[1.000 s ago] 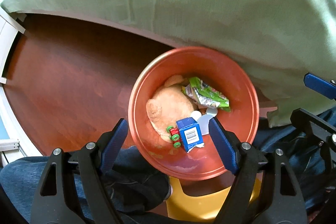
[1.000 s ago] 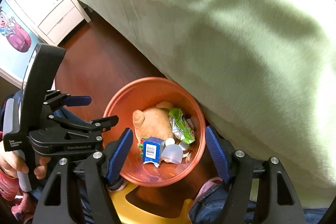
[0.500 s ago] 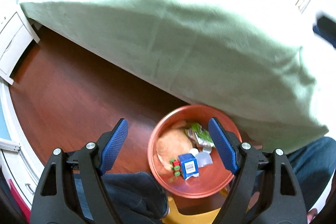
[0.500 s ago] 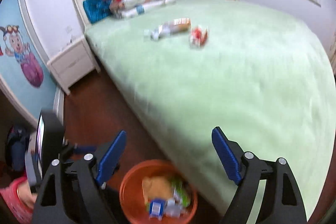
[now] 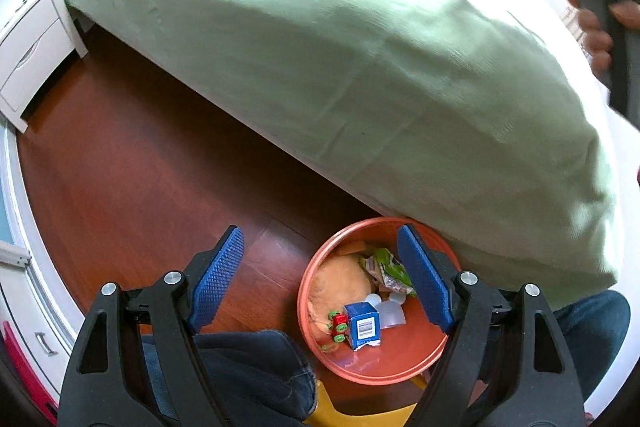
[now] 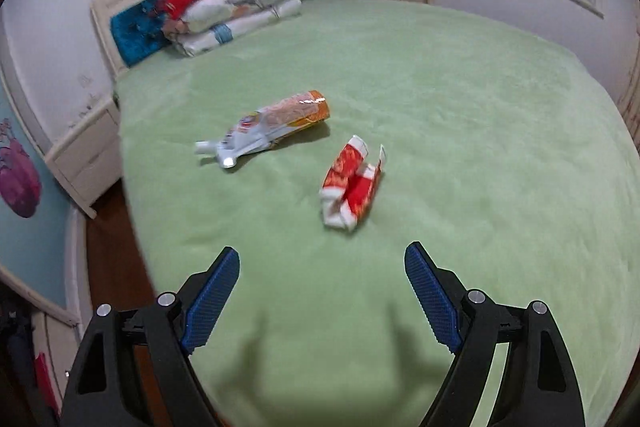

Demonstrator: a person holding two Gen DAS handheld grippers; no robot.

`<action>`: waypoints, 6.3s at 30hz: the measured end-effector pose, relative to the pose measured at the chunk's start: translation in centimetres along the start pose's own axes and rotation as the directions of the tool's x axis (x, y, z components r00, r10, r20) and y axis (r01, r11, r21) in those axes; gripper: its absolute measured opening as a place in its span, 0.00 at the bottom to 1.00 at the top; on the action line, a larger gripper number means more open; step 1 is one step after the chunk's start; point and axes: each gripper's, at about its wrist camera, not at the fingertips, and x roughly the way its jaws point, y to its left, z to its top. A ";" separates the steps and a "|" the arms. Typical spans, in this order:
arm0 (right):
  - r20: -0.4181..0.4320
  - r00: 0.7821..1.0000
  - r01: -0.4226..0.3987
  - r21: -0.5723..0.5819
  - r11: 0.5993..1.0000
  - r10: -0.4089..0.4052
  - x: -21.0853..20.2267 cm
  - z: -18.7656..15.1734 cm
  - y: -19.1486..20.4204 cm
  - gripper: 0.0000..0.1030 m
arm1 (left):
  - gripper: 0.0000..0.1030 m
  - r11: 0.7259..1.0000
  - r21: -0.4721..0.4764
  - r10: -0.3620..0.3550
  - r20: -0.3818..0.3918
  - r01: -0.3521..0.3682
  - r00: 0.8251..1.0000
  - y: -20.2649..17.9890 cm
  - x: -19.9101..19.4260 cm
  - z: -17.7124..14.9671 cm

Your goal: Collect trash

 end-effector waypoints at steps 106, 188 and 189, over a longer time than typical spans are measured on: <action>-0.027 0.979 -0.204 -0.025 0.979 0.203 -17.0 -24.5 -0.8 0.19 | 0.47 0.946 0.311 -0.136 0.138 0.088 0.981 -5.7 -5.4 -1.9; 0.324 0.944 0.063 0.006 0.998 -0.062 -22.4 -18.1 -2.4 0.80 | 0.88 0.985 0.128 0.036 0.489 -0.112 0.872 -5.1 -11.6 3.8; 0.340 0.938 0.067 0.002 0.998 -0.063 -22.8 -17.8 -2.3 0.84 | 0.88 0.986 0.128 0.031 0.503 -0.111 0.864 -5.2 -12.2 4.0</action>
